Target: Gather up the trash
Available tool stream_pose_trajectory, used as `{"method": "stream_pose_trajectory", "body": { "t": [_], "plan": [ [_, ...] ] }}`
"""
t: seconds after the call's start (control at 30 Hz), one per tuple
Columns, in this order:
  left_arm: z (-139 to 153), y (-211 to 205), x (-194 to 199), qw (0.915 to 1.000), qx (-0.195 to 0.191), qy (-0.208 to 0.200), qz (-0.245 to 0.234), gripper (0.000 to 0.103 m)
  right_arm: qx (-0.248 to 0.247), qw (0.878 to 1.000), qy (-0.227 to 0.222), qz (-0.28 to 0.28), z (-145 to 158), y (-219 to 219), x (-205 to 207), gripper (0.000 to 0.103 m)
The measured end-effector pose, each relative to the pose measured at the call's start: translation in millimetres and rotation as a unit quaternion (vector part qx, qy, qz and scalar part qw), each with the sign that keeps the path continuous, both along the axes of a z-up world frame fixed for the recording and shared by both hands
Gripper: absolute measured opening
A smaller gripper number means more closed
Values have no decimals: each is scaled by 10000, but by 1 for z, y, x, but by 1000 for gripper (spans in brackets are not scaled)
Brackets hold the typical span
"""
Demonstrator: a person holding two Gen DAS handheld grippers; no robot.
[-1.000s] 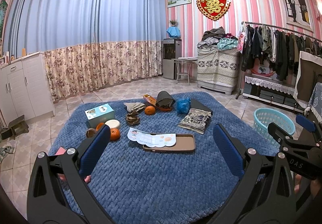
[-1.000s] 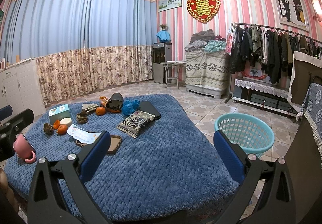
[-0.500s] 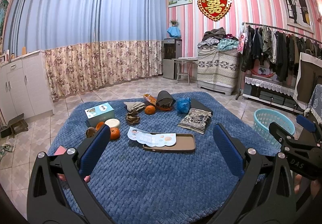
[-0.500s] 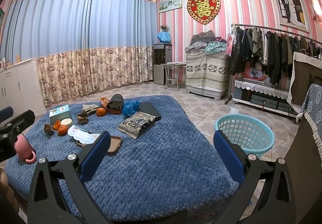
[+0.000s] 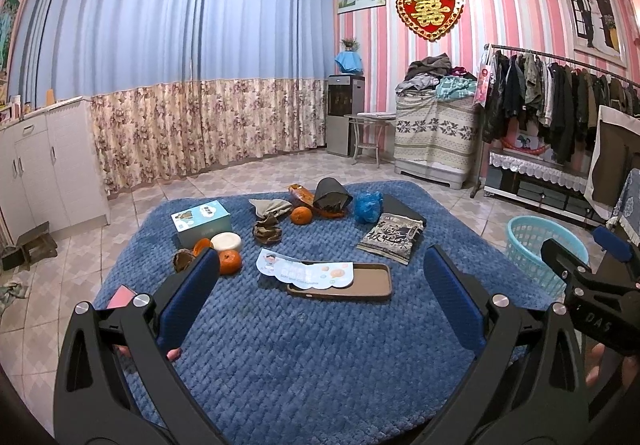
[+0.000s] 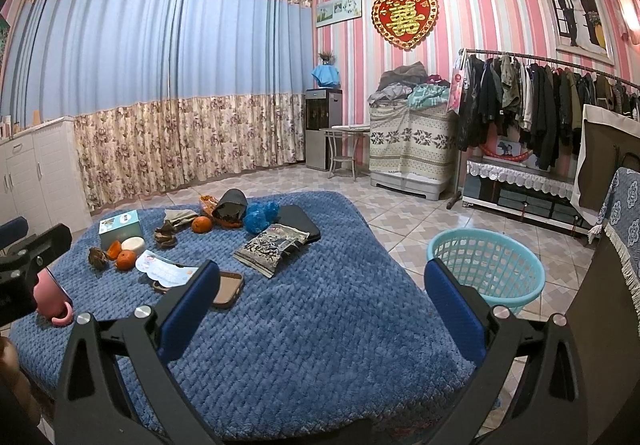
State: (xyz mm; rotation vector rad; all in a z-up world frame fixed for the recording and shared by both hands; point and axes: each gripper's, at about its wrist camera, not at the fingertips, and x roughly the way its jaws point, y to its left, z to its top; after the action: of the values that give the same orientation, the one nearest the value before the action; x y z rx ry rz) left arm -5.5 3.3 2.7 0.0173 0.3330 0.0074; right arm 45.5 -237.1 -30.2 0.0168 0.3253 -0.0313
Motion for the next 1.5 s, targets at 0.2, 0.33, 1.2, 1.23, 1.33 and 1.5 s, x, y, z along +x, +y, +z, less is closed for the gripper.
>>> {"method": "stream_pose_trajectory", "body": {
  "t": [0.2, 0.33, 1.2, 1.23, 1.33, 1.5],
  "plan": [
    [-5, 4, 1, 10000, -41, 12, 27, 98, -1, 10000, 20, 9, 3, -1, 3, 100],
    [-5, 5, 2, 10000, -38, -1, 30, 98, -3, 10000, 20, 13, 3, -1, 3, 100],
    [-70, 41, 88, 9966, 200, 706, 375, 98, 87, 9977, 656, -114, -48, 1, 82, 99],
    [-73, 42, 96, 9962, 238, 720, 430, 98, 126, 9974, 708, -99, -51, 1, 87, 100],
    [-78, 48, 120, 9953, 350, 766, 473, 98, 74, 9936, 1100, -247, -59, 2, 108, 100],
    [-88, 57, 163, 9937, 462, 972, 300, 94, -28, 9935, 1073, -375, -60, 1, 131, 100]
  ]
}}
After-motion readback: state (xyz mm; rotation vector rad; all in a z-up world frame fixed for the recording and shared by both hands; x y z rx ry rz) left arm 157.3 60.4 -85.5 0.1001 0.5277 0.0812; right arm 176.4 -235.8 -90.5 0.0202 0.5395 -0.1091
